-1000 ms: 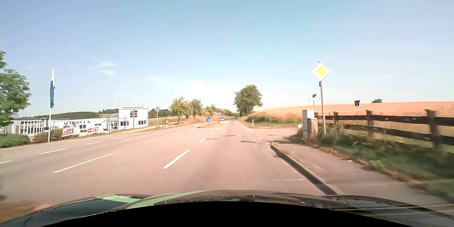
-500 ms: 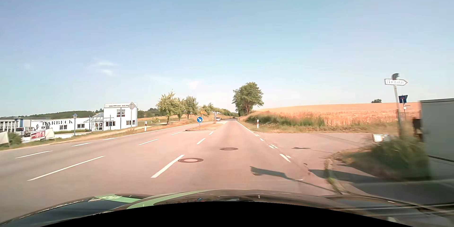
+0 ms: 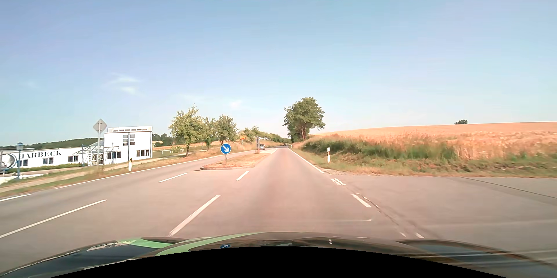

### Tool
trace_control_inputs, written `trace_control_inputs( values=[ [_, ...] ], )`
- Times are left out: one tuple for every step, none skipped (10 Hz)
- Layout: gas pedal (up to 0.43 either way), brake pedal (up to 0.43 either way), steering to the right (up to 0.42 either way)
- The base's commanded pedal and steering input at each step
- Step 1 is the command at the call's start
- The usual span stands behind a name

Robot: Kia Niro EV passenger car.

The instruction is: Follow the waypoints while adhering to traffic rules and regulations

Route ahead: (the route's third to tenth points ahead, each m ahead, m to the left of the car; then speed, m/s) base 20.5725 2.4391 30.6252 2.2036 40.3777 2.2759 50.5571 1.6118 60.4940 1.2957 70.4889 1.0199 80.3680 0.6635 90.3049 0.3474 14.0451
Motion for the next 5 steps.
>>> trace_control_inputs(
  values=[
    [0.169, 0.0, 0.003],
    [0.177, 0.0, 0.002],
    [0.177, 0.0, 0.0],
    [0.189, 0.0, -0.002],
    [0.189, 0.0, -0.005]
  ],
)
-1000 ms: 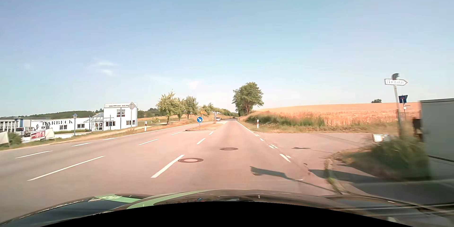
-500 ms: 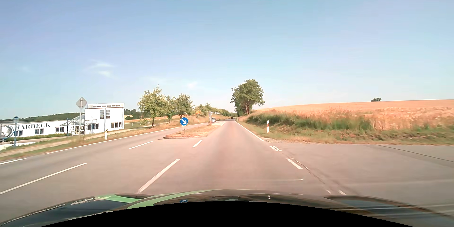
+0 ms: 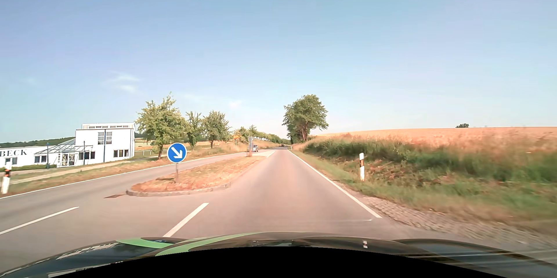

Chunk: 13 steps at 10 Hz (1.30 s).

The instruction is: Follow the waypoints while adhering to traffic rules and regulations

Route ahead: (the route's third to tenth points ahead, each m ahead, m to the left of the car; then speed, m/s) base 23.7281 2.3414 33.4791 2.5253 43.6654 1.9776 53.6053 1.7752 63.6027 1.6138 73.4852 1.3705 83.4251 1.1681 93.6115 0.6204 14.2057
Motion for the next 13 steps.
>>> trace_control_inputs(
  values=[
    [0.197, 0.0, -0.005],
    [0.197, 0.0, -0.002],
    [0.209, 0.0, 0.001],
    [0.22, 0.0, 0.002],
    [0.22, 0.0, 0.001],
    [0.22, 0.0, 0.001],
    [0.228, 0.0, 0.001],
    [0.228, 0.0, 0.001],
    [0.24, 0.0, 0.001],
    [0.248, 0.0, 0.001],
    [0.26, 0.0, 0.0],
    [0.28, 0.0, 0.0],
    [0.311, 0.0, -0.001]
  ],
)
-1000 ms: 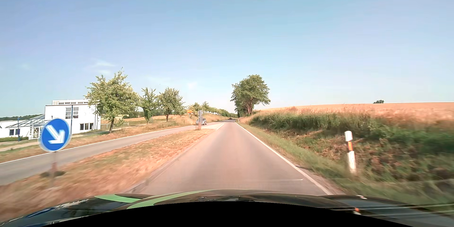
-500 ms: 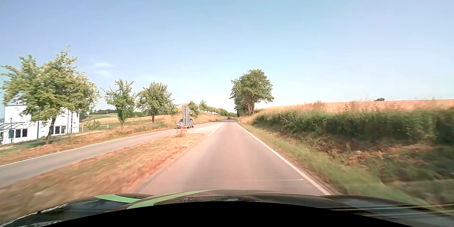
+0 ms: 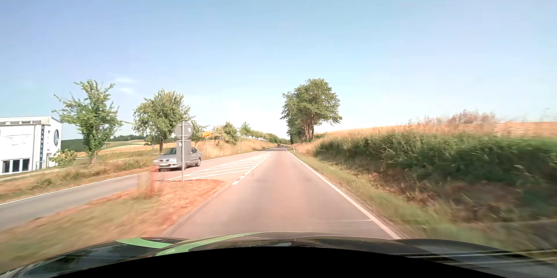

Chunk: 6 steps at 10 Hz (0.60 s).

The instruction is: Follow the waypoints while adhering to traffic rules and regulations

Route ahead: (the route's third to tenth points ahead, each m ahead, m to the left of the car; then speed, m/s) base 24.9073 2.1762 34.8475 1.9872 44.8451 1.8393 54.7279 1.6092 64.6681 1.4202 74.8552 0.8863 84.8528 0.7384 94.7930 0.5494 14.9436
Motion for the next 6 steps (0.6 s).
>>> trace_control_inputs(
  values=[
    [0.331, 0.0, -0.002],
    [0.35, 0.0, -0.002],
    [0.35, 0.0, -0.003],
    [0.358, 0.0, -0.004],
    [0.358, 0.0, -0.004],
    [0.358, 0.0, -0.004]
  ],
)
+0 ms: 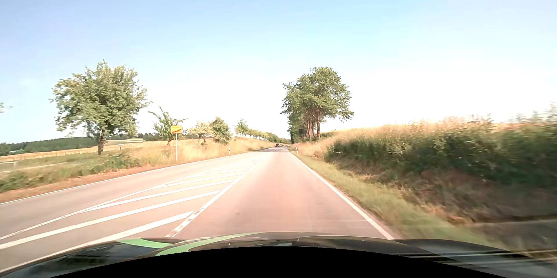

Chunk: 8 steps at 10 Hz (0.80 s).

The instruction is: Follow the waypoints while adhering to traffic rules and regulations

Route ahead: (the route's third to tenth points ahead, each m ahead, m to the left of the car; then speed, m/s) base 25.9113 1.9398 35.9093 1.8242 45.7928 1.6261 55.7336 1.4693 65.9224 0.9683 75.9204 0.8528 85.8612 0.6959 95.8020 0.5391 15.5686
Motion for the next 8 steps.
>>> trace_control_inputs(
  values=[
    [0.378, 0.0, -0.005],
    [0.378, 0.0, -0.005],
    [0.378, 0.0, -0.005],
    [0.39, 0.0, -0.005],
    [0.39, 0.0, -0.003],
    [0.469, 0.0, -0.002],
    [0.661, 0.0, -0.004],
    [0.831, 0.0, -0.006]
  ],
)
